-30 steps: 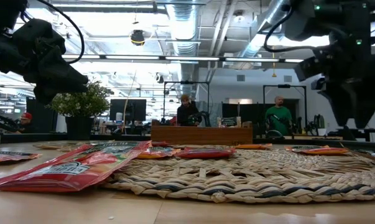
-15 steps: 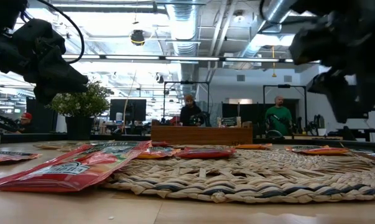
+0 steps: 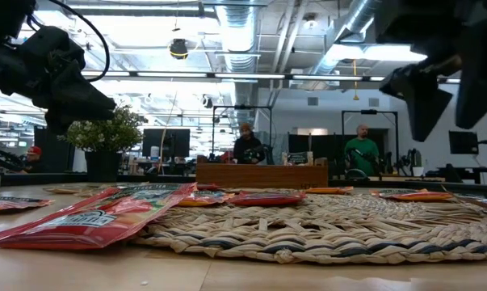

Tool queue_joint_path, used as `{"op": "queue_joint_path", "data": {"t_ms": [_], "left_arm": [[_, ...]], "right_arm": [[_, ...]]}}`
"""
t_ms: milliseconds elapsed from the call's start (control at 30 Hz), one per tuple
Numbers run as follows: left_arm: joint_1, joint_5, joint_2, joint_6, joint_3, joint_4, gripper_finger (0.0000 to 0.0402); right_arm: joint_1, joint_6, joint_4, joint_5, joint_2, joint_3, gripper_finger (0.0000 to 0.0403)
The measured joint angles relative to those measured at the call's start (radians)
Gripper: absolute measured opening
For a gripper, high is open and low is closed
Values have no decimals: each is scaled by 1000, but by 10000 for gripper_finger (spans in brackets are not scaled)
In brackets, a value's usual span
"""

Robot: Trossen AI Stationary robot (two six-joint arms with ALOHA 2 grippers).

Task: Pick & Place Tea
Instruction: Put the brown tea bag into the right section of the wooden organizer

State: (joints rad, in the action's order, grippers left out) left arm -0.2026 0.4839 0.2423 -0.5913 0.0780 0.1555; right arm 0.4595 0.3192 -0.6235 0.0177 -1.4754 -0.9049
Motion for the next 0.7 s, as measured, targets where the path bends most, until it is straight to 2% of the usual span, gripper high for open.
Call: {"op": "queue_joint_path", "data": {"t_ms": [367, 700], "left_arm": [[0, -1, 0, -1, 0, 0, 119], [0, -1, 0, -1, 0, 0, 119]], "right_arm": [[25, -81, -209, -22, -289, -204, 240], [69, -84, -206, -26, -364, -253, 235]]}}
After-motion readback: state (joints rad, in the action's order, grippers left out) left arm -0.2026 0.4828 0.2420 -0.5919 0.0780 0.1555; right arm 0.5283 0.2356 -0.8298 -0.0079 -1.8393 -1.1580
